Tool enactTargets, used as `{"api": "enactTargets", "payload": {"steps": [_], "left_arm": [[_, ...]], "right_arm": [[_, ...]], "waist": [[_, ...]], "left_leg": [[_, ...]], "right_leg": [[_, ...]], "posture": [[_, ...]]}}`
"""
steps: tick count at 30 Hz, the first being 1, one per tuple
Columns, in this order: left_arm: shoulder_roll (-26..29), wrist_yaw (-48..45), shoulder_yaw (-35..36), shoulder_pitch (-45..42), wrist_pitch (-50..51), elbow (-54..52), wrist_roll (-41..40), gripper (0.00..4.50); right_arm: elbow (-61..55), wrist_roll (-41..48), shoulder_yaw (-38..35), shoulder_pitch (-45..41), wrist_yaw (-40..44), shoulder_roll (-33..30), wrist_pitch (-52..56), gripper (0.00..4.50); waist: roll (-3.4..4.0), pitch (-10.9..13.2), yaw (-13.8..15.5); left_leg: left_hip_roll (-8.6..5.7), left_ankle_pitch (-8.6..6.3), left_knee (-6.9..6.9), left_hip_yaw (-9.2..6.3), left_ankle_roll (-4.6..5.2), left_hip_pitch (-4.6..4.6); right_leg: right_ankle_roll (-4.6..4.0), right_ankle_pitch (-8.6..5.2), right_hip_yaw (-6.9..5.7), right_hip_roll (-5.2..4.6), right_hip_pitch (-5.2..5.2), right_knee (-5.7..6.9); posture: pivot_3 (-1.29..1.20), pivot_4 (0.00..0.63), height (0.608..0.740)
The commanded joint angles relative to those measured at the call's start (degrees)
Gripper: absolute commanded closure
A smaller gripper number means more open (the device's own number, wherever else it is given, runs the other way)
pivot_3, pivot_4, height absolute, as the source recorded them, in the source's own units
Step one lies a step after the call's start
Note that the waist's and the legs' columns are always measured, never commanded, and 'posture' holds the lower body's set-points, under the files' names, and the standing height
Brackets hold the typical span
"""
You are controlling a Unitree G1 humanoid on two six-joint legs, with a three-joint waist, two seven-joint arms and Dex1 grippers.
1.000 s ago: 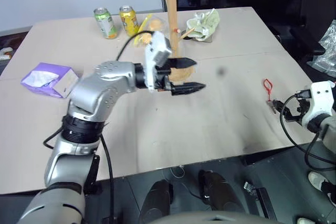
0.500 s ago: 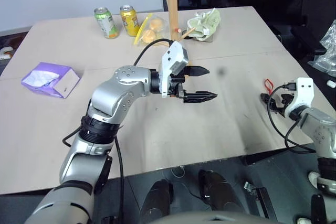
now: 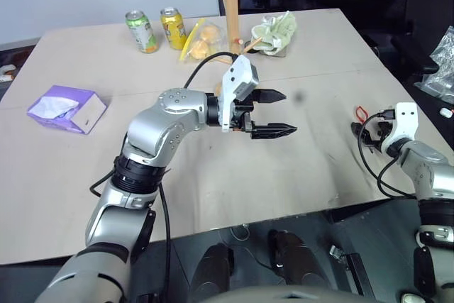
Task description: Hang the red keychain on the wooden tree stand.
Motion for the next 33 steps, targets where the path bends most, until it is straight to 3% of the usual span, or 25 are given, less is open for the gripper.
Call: {"api": "enactTargets", "payload": {"steps": [1,5,6,8,16,22,27,33], "left_arm": [[-0.1,0.0,1.7,-1.2,0.1,-1.9,-0.5,0.00],[-0.7,0.4,2.4,-1.6,0.8,-2.1,-1.3,0.00],[-0.7,0.5,2.5,-1.7,0.8,-2.0,-1.3,0.00],[-0.8,0.5,2.8,-1.9,1.0,-1.9,-1.3,0.00],[-0.1,0.4,4.9,-1.7,2.5,-1.9,-2.1,0.00],[6.9,2.2,17.0,4.0,12.6,-6.9,-11.8,0.00],[7.8,11.4,27.0,8.6,18.8,-12.1,-19.7,0.00],[6.2,24.0,36.2,11.6,22.3,-16.2,-29.2,0.00]], "right_arm": [[0.1,0.6,-0.1,0.0,2.0,0.5,0.0,1.33],[-1.2,-0.8,1.7,1.5,3.3,0.4,-1.0,3.09],[-1.4,-1.8,2.6,2.0,3.8,0.1,-2.0,3.72],[-1.5,-3.4,3.8,2.9,4.3,-0.3,-3.4,4.47],[-4.8,-7.8,5.5,7.3,6.2,-2.7,-10.0,4.47],[-34.2,-5.3,4.7,17.1,4.9,-1.1,-10.9,4.47],[-47.1,-8.2,13.3,11.5,-1.8,7.9,-10.5,4.47],[-41.4,-17.6,22.9,4.8,-4.1,12.6,-20.4,4.47]], "waist": [[0.00,0.0,-0.1],[0.00,0.0,-0.1],[0.00,0.0,-0.1],[0.00,0.0,-0.1],[0.00,0.0,0.1],[0.24,0.1,-0.5],[0.26,0.1,-1.1],[0.24,0.1,0.2]], "left_leg": [[0.00,0.00,0.00,0.01,0.00,0.00],[0.04,-0.03,-0.02,0.01,0.05,0.03],[0.04,-0.03,-0.02,0.01,0.05,0.03],[0.04,-0.03,-0.02,0.01,0.06,0.04],[0.04,-0.04,-0.02,0.02,0.06,0.05],[0.06,-0.06,-0.06,0.04,0.10,0.01],[0.25,-0.14,0.01,0.03,0.23,0.11],[0.19,-0.15,0.00,-0.05,0.21,0.01]], "right_leg": [[0.00,0.00,0.00,0.01,0.00,0.00],[0.00,0.00,0.02,0.06,0.00,0.00],[0.00,0.00,0.02,0.06,0.00,0.00],[0.00,0.00,0.03,0.06,0.00,0.00],[0.00,0.00,0.03,0.06,0.00,0.00],[0.01,-0.01,0.06,0.07,-0.09,0.04],[-0.02,-0.03,0.05,0.28,-0.07,0.08],[-0.05,-0.05,0.03,0.24,-0.08,0.01]], "posture": [[0.00,0.150,0.740],[0.00,0.150,0.740],[0.00,0.150,0.740],[0.00,0.150,0.740],[0.00,0.150,0.740],[0.00,0.150,0.740],[0.00,0.150,0.740],[0.00,0.150,0.740]]}}
